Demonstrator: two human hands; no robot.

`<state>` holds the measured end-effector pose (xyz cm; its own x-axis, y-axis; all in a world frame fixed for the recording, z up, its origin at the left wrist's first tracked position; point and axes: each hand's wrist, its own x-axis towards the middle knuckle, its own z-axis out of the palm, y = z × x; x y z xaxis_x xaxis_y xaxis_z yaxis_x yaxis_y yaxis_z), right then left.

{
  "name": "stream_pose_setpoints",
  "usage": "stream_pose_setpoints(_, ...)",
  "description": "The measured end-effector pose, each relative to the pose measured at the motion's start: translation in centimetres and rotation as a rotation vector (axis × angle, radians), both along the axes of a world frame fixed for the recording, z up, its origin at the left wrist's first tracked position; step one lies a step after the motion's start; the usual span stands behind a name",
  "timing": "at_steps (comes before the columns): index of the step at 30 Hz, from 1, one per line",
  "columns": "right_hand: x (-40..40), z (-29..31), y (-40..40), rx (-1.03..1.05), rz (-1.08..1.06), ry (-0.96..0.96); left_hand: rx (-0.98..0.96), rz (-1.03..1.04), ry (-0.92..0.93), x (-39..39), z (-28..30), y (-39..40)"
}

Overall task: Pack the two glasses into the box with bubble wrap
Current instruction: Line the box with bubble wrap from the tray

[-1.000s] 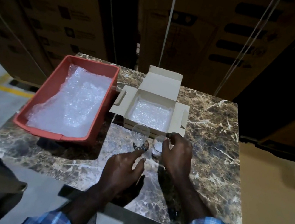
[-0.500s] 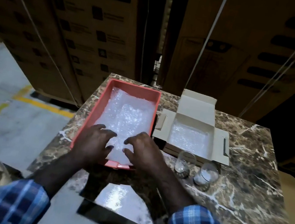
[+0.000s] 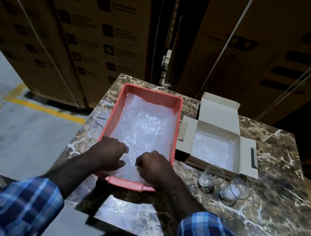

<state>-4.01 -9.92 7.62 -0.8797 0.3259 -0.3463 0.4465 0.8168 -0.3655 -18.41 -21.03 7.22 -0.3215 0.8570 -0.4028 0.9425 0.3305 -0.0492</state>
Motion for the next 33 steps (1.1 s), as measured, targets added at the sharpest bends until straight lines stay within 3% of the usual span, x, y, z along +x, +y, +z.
stream_pose_setpoints(2, -0.3, 0.4, 0.6, -0.044, -0.066, 0.025, 0.090, 0.029, -0.078, -0.3, 0.9, 0.2)
stream_pose_setpoints(7, -0.6, 1.5, 2.3, -0.266, -0.276, 0.190, 0.341, 0.285, -0.604, -1.1, 3.3, -0.7)
stream_pose_setpoints(16, -0.8, 2.3, 4.2, -0.417, -0.475, 0.355, 0.435, 0.409, -1.085, -3.6, 4.2, -1.4)
stream_pose_setpoints(17, -0.8, 2.2, 4.3, -0.443, -0.510, 0.380, 0.409, 0.369, -1.095, -3.7, 4.4, -1.5)
stream_pose_setpoints(19, -0.9, 2.1, 4.3, -0.511, -0.557, 0.434, 0.383, 0.294, -0.933, -3.5, 4.1, -1.4)
stream_pose_setpoints(22, -0.5, 2.8, 3.7, -0.585, -0.524, 0.473, 0.634, 0.322, -0.733, -2.7, 3.1, -0.4)
stream_pose_setpoints(27, 0.0, 2.9, 3.5, -0.388, -0.325, 0.366, 0.887, 0.559, -0.980, -3.0, 2.2, 1.2)
stream_pose_setpoints(33, 1.0, 5.1, 6.5, -0.291, -0.509, 0.528, 0.966, 0.539, -0.969, -3.5, 3.7, 2.8)
